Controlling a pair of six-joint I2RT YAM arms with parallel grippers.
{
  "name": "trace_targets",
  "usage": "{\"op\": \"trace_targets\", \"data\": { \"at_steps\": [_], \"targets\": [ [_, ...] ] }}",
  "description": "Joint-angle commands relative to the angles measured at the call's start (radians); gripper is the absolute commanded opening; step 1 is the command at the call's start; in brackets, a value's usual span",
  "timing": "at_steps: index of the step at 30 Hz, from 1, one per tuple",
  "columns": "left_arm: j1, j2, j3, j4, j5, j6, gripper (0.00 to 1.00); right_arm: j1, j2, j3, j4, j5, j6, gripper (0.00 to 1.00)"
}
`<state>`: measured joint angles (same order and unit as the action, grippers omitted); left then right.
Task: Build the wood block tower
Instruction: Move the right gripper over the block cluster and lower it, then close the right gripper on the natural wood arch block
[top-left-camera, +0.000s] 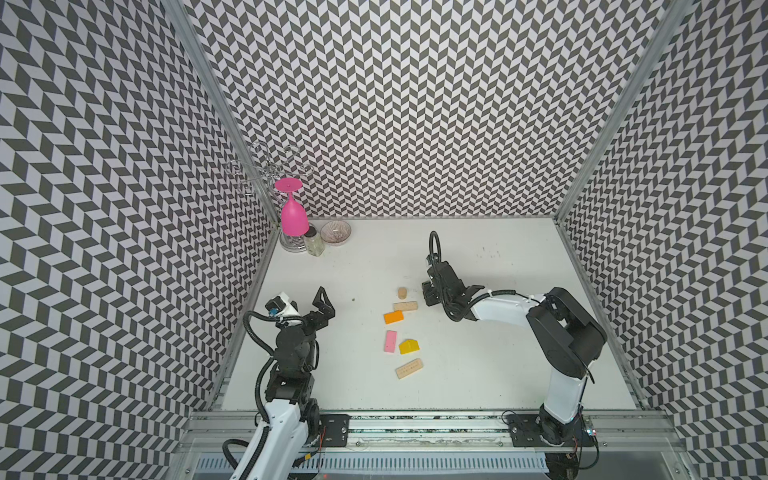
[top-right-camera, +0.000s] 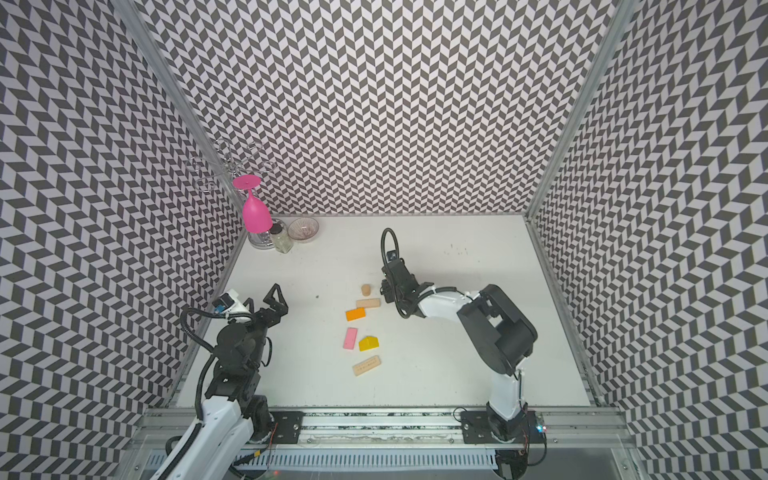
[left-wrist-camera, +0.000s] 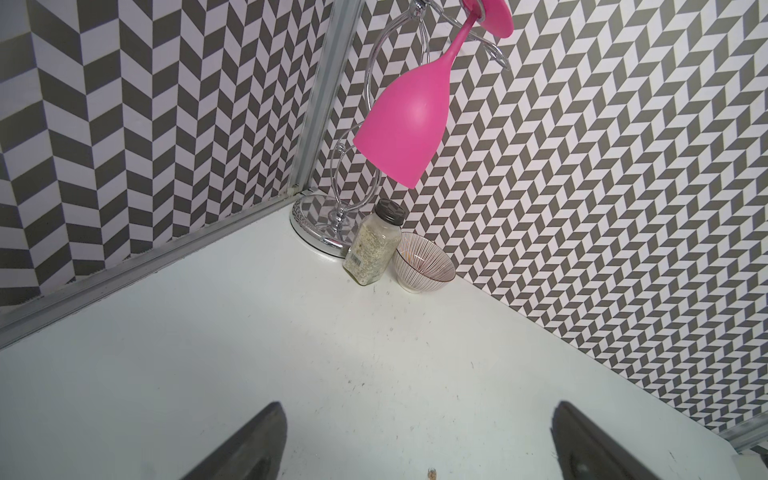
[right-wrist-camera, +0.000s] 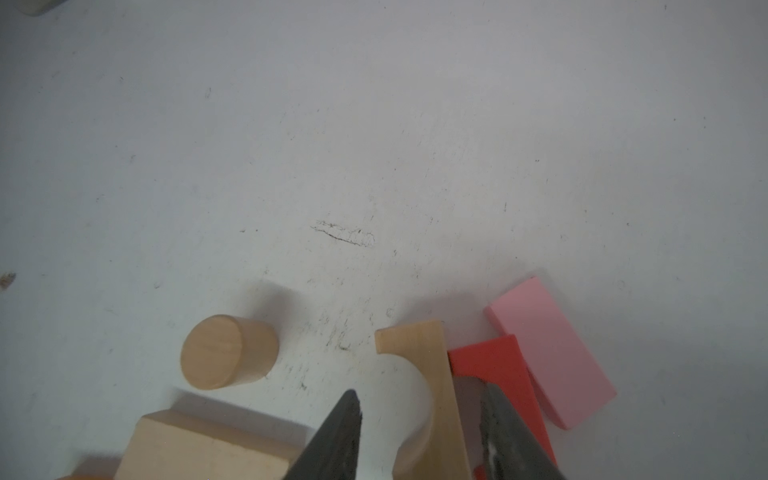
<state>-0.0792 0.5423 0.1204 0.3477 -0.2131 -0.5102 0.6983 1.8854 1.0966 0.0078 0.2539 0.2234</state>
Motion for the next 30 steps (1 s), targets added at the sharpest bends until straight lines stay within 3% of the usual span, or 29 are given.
{"op": "trace_targets", "data": {
  "at_steps": [1,22,30],
  "targets": [
    [-0.007,-0.002,-0.008,0.034,0.012,-0.001,1.00,0.004,0.034,0.041,-0.041,0.031,-0.007,0.46],
    [-0.009,0.011,-0.005,0.042,0.014,-0.004,1.00,0.004,0.121,0.140,-0.117,0.049,-0.005,0.25],
    [-0.010,0.008,-0.007,0.042,0.017,-0.005,1.00,0.004,0.154,0.183,-0.146,0.060,0.003,0.22]
  ]
}}
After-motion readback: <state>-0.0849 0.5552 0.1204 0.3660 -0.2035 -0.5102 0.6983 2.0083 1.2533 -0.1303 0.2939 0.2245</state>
